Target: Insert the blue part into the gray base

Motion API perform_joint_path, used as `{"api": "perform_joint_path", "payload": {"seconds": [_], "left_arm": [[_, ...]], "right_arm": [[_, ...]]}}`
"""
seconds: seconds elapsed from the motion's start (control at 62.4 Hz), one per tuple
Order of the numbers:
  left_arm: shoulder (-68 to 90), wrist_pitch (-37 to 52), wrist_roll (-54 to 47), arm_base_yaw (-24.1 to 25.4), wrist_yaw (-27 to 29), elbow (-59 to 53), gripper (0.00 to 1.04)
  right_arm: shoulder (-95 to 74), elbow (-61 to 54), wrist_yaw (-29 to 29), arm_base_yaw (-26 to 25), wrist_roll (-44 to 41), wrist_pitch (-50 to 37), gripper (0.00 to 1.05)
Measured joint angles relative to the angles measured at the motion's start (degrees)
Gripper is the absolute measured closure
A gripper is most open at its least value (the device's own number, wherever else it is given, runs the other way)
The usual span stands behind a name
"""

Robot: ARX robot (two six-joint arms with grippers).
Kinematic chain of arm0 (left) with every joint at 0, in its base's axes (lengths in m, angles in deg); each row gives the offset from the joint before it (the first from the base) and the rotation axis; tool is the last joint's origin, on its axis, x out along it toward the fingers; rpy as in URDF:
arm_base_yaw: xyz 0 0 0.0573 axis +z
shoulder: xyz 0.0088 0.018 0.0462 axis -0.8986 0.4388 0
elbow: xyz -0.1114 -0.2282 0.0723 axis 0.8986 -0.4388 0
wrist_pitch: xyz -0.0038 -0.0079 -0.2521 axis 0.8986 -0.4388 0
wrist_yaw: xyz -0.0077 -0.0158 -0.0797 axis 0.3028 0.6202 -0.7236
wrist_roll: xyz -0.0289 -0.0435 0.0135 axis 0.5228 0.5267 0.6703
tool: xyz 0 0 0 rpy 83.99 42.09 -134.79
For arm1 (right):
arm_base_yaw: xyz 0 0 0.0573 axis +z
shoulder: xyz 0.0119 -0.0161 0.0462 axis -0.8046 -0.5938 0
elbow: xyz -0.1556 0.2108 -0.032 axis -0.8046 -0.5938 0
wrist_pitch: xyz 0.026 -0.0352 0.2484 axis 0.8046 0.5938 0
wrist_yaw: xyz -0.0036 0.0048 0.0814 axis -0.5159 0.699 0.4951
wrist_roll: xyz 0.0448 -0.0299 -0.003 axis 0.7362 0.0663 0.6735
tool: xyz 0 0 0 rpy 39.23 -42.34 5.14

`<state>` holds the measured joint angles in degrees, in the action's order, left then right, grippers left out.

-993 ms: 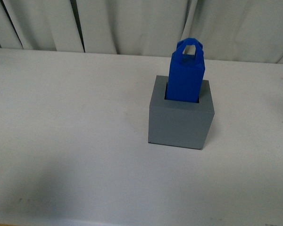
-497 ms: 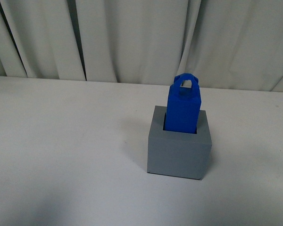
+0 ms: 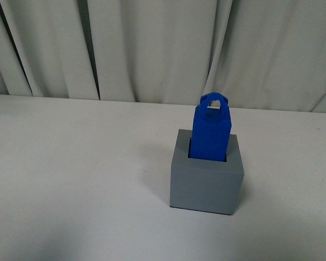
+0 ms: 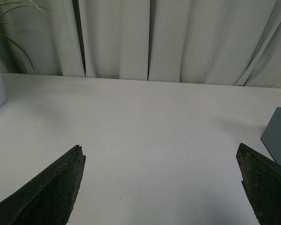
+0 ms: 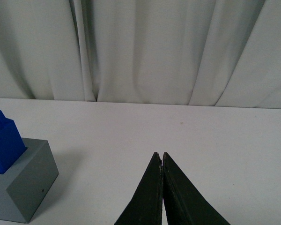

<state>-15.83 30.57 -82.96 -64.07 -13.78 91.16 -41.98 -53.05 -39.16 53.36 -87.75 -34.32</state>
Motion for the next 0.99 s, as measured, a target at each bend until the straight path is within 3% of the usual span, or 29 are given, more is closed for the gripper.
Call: {"api": "perform_joint_path", "payload": {"seconds": [0.993], "left_arm": [[0.0,0.0,0.0,0.0,0.0,0.0,0.06]], "right_arm": [[22.4,-5.9,0.0,0.0,0.0,15.6,1.03]]}}
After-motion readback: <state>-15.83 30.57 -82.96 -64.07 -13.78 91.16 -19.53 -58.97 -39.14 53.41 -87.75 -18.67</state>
